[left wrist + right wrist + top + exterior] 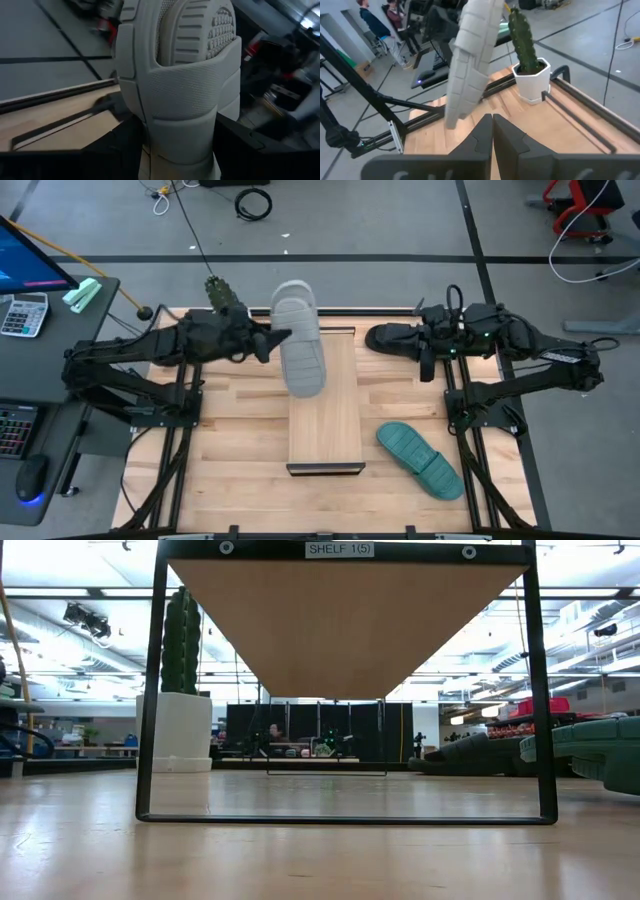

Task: Pick and place slippers onto the shelf
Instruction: Put the gray pair of slippers on the shelf

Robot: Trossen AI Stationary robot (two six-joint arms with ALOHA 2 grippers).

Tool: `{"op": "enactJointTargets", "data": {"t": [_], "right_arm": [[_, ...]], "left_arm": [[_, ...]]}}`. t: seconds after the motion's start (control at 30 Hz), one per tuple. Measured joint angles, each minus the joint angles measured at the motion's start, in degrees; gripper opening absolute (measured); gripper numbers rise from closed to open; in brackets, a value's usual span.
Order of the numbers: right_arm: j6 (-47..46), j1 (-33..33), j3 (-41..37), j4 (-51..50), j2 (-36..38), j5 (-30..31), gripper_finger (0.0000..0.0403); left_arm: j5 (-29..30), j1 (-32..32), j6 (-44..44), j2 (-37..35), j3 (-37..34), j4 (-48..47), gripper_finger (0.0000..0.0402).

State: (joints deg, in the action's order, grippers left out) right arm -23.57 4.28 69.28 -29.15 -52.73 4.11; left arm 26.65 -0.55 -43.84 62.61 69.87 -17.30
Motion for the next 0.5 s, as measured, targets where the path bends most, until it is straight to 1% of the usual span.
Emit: {"op": "enactJointTargets", "data": {"t": [0.13,0.23,0.3,0.5], "right_arm": [[0.72,1.3,0.0,0.12,1.09,0.43,0.002],[1.09,2.3,0.0,0.01,1.3,1.61,0.002],[1.67,2.61,0.0,-0.01,1.3,1.87,0.002],[7.04,2.72,0.0,-0.38,1.44,1.65,0.002]], "left_arm": [[13.65,6.48,-5.55,0.27,-0.04,-0.77,0.0202],[24.05,11.81,-10.65,1.08,-0.85,0.6,0.0202],[30.02,15.6,-15.86,1.55,-2.22,-0.14,0.0198],[49.2,24.97,-33.25,5.26,-6.88,3.99,0.0197]]}}
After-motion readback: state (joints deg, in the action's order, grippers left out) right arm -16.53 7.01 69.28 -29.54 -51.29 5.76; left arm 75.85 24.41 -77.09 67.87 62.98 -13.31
